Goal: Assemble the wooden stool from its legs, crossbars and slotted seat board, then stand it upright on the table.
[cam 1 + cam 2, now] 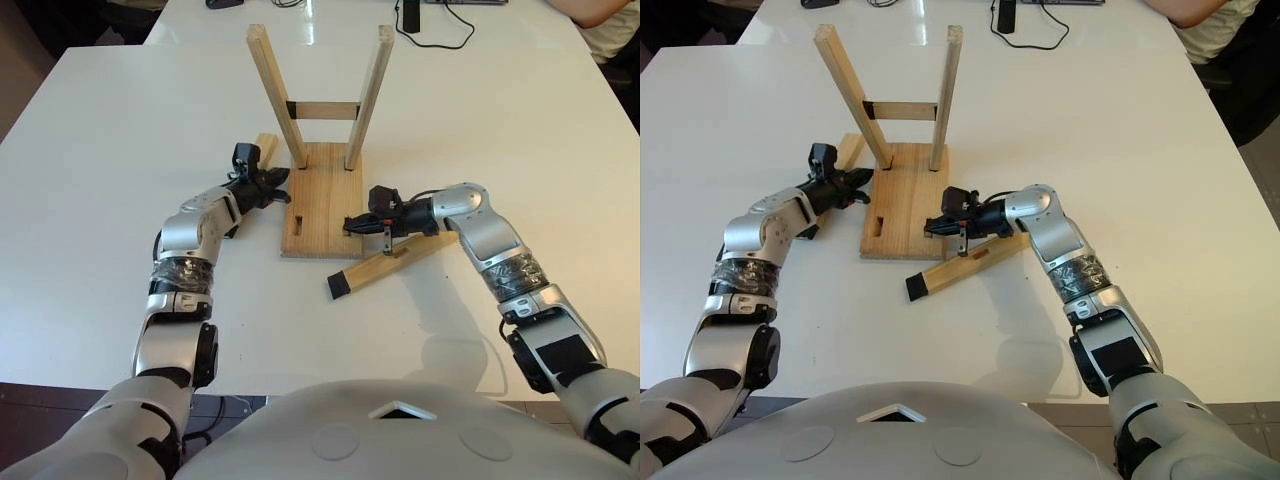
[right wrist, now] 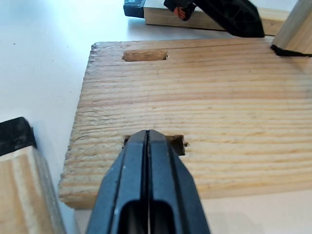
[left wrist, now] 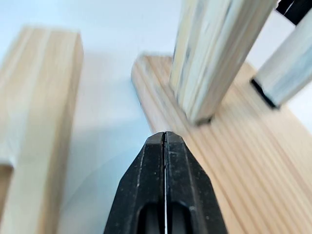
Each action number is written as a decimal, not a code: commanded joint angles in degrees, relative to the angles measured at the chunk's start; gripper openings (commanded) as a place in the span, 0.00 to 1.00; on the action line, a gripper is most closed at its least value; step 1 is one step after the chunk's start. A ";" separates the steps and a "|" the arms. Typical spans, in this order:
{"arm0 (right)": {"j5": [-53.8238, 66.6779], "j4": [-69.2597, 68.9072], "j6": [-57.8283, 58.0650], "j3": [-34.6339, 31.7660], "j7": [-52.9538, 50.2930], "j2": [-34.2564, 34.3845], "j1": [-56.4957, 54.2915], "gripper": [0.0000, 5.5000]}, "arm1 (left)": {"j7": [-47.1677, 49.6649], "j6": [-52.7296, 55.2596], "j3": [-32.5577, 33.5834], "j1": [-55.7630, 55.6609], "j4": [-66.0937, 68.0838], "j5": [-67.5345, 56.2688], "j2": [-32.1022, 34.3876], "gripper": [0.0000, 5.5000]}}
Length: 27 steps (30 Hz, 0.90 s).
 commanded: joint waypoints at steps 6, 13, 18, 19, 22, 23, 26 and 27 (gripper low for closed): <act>13.61 -21.80 14.62 -20.20 3.20 -19.13 9.56 0.01 | 6.15 7.96 13.77 13.44 -25.37 -9.10 1.02 0.00; 19.71 -31.32 17.50 -25.43 11.29 -31.74 20.03 0.01 | 8.97 13.79 15.06 31.49 -52.34 -20.43 -4.04 0.00; 15.03 -26.39 10.61 -20.39 14.51 -35.44 21.51 0.01 | 10.33 14.02 13.81 30.92 -53.25 -22.33 -4.56 0.00; 12.95 -24.74 8.18 -18.33 14.65 -35.57 21.42 0.01 | 10.50 13.86 13.64 30.67 -52.72 -22.27 -4.51 0.00; 8.05 -20.49 2.59 -13.39 13.49 -34.25 21.60 0.01 | 10.48 13.45 12.81 29.25 -50.71 -21.95 -4.31 0.00; 7.49 -19.76 1.72 -12.60 13.09 -33.78 22.04 0.01 | 10.17 13.28 12.39 29.09 -50.23 -21.57 -4.02 0.00; 6.59 -18.48 0.76 -11.52 10.46 -31.91 22.55 0.01 | 9.08 13.18 11.63 29.54 -48.82 -20.55 -2.51 0.00; 5.69 -17.05 0.59 -11.19 8.60 -30.54 21.54 0.01 | 8.80 13.20 11.69 29.86 -48.44 -20.47 -2.10 0.00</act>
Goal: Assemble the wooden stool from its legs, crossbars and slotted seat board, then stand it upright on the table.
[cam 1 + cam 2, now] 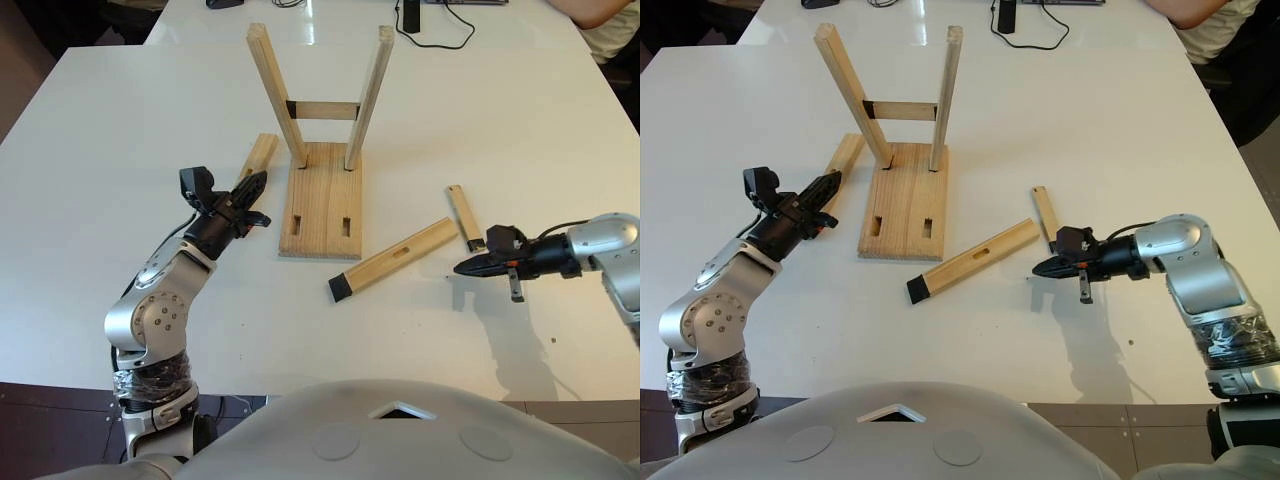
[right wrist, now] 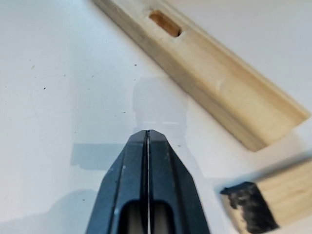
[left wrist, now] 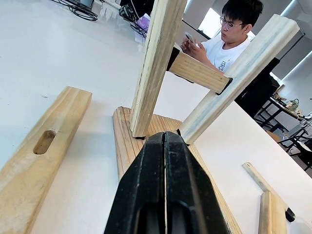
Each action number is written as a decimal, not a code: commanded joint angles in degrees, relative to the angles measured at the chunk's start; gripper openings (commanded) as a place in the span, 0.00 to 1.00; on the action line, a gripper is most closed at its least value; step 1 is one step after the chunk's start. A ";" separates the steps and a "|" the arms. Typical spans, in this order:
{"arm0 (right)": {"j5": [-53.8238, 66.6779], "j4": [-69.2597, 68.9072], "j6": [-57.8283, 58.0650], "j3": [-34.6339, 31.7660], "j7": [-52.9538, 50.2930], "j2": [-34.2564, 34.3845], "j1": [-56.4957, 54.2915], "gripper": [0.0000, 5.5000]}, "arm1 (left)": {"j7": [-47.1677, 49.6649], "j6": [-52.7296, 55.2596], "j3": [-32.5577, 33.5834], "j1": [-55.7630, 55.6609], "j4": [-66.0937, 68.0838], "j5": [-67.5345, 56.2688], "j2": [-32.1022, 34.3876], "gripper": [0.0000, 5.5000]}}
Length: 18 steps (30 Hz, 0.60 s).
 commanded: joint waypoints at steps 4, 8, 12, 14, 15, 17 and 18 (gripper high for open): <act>-6.77 11.59 -4.03 2.96 -12.65 8.24 -7.51 0.01 | -0.95 -0.51 -1.23 0.10 3.42 1.51 2.44 0.00; -6.26 20.99 -2.70 -0.43 -24.08 16.60 -16.33 0.01 | -0.59 -0.87 -2.33 -1.51 5.11 2.33 2.03 0.00; -3.59 19.73 -0.35 -4.35 -27.80 18.27 -14.93 0.01 | -0.19 -1.04 -2.29 -1.38 6.09 2.47 1.63 0.00; -3.49 18.04 0.11 -5.84 -29.11 17.31 -12.61 0.01 | 0.05 -1.13 -2.13 -0.71 6.00 2.49 1.46 0.00; -3.37 17.05 0.67 -7.02 -30.25 16.93 -11.60 0.01 | 0.23 -1.26 -2.02 -0.47 6.04 2.55 1.33 0.00; -2.34 12.68 2.59 -9.85 -32.11 16.18 -8.64 0.01 | 0.65 -1.48 -1.89 -0.30 6.18 2.66 1.06 0.00; -1.43 9.74 3.98 -11.13 -32.61 15.99 -6.89 0.04 | 0.99 -1.58 -1.75 0.10 5.82 2.58 0.84 0.00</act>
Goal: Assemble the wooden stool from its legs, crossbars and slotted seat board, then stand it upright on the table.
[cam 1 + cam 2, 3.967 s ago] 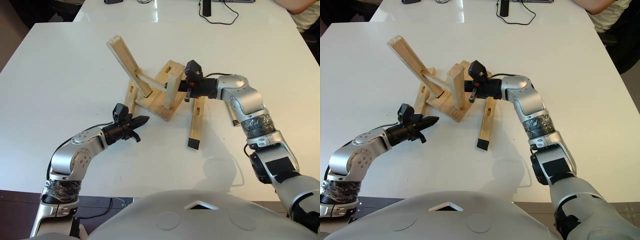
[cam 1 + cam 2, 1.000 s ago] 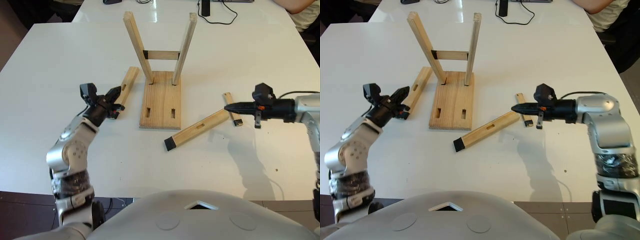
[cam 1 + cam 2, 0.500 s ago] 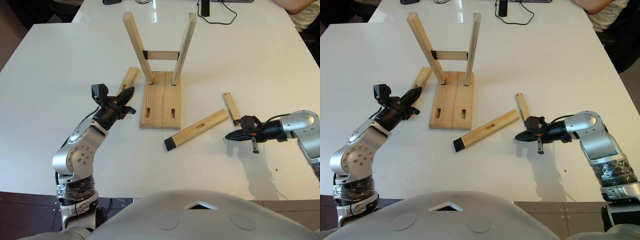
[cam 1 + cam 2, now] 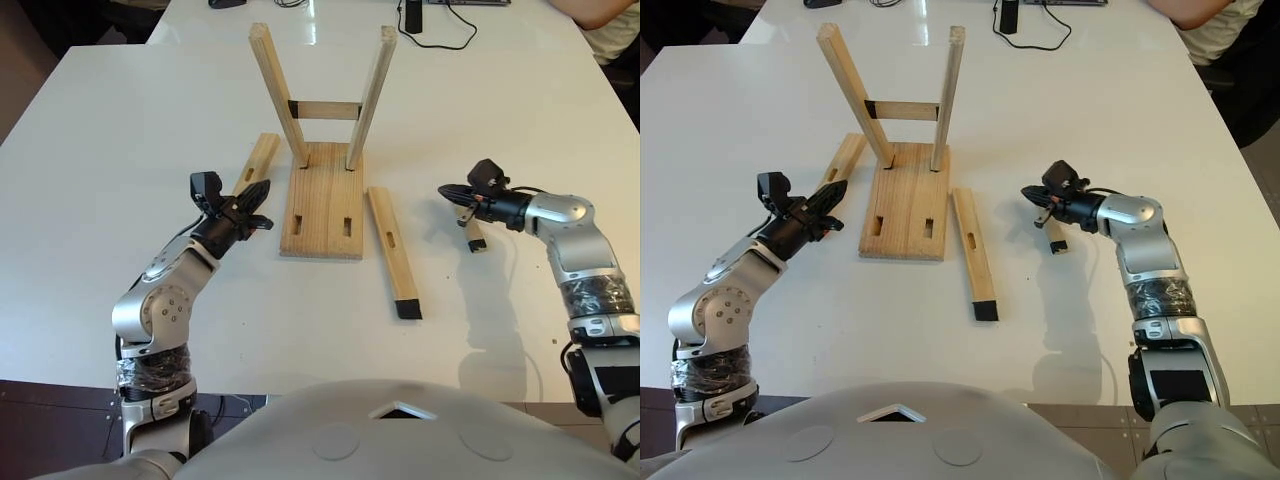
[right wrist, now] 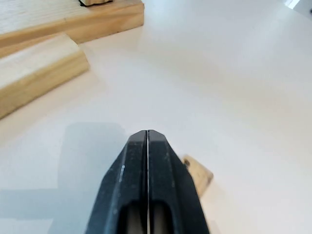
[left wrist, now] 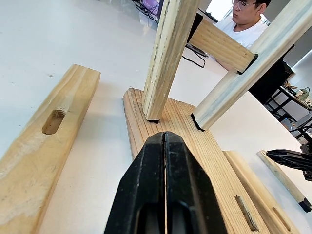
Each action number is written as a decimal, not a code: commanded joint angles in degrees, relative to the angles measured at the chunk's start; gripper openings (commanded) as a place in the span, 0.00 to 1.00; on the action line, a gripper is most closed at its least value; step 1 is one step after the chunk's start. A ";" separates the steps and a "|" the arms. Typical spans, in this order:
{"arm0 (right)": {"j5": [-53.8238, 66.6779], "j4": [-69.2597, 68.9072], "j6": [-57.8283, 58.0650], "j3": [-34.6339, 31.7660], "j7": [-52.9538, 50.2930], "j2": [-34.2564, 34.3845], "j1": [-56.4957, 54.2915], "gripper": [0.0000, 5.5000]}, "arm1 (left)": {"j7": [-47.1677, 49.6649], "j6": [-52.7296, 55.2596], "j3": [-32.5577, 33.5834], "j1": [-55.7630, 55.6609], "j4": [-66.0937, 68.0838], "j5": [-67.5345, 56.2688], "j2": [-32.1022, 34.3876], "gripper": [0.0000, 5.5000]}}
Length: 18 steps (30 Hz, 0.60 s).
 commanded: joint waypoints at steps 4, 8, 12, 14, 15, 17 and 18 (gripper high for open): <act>8.42 -23.31 13.69 -10.52 -5.23 -0.79 14.34 0.14 | 2.11 -0.75 0.97 2.57 -1.73 -0.44 -1.65 0.00; 9.68 -28.86 18.16 -11.91 -7.72 -0.59 19.64 0.23 | 3.07 -1.19 1.32 4.58 -3.50 -0.82 -2.98 0.00; 11.18 -32.16 21.90 -12.39 -10.39 0.97 23.27 0.35 | 3.96 -1.80 1.86 4.40 -3.04 -0.87 -3.68 0.00; 12.03 -33.24 23.47 -12.36 -11.45 1.84 24.85 0.40 | 4.17 -2.30 2.00 4.51 -2.29 -0.49 -4.06 0.00; 12.34 -33.36 23.92 -12.37 -11.83 2.08 25.16 0.42 | 4.34 -2.52 2.03 4.77 -2.29 -0.39 -4.29 0.00; 13.14 -33.99 24.78 -12.73 -12.68 2.73 25.76 0.49 | 4.55 -2.75 2.08 4.99 -2.28 -0.46 -4.51 0.00; 13.52 -34.27 25.05 -12.89 -13.05 2.96 26.03 0.52 | 4.63 -2.82 2.11 4.95 -2.15 -0.50 -4.56 0.00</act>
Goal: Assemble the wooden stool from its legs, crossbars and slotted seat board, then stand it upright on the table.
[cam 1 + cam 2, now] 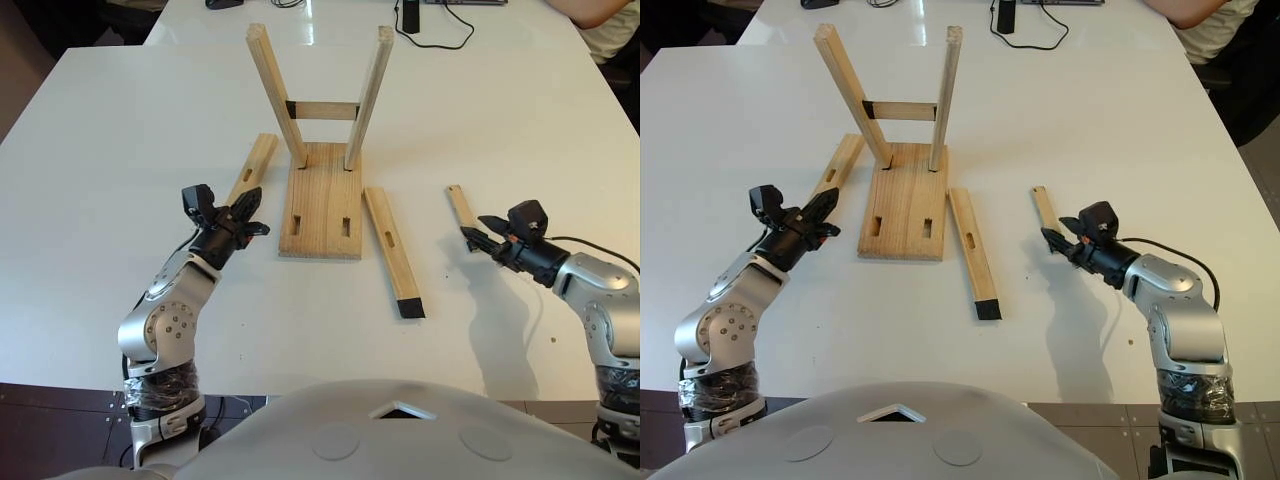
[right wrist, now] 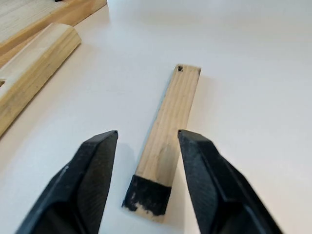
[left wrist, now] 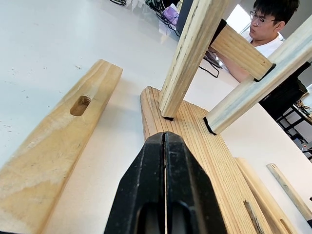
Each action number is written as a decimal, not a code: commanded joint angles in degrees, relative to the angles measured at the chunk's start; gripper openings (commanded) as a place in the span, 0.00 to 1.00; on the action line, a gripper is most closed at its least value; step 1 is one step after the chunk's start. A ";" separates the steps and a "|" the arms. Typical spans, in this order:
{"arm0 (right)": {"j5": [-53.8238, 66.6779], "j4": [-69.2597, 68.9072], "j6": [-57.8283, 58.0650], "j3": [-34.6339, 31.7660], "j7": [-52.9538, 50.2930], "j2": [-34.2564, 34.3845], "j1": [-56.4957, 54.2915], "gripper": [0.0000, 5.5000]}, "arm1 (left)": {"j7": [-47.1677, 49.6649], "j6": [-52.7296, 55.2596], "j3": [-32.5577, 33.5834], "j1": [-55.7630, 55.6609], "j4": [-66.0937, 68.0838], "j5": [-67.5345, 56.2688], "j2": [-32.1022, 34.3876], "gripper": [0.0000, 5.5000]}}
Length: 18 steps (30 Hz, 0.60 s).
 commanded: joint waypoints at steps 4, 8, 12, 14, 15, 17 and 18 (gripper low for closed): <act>1.57 -1.88 1.67 -1.02 -2.28 0.62 0.77 0.63 | 1.03 -0.58 0.45 0.45 0.72 -0.19 -0.52 0.00; 1.65 -0.94 2.17 -1.12 -2.87 -0.33 -0.04 0.69 | 1.16 -1.01 0.52 1.02 1.13 0.01 -0.94 0.00; -0.72 1.89 0.38 0.25 -3.20 -1.32 1.61 0.69 | 2.18 -1.27 0.59 0.98 2.02 0.19 -1.45 0.00; -0.69 2.11 0.44 1.11 -2.12 -1.64 3.29 0.69 | 2.52 -1.47 0.63 0.91 2.11 0.21 -1.57 0.00; -0.60 2.04 0.44 1.47 -1.63 -1.72 4.39 0.69 | 2.94 -1.55 0.76 0.94 2.12 0.30 -1.73 0.00; -0.85 2.52 -0.14 1.93 -1.53 -1.49 6.22 0.66 | 4.04 -1.76 1.45 0.83 2.11 0.11 -2.24 0.00; -1.09 2.94 -0.20 1.97 -2.29 -1.01 6.47 0.65 | 4.72 -2.16 1.94 0.53 2.39 0.32 -2.37 0.00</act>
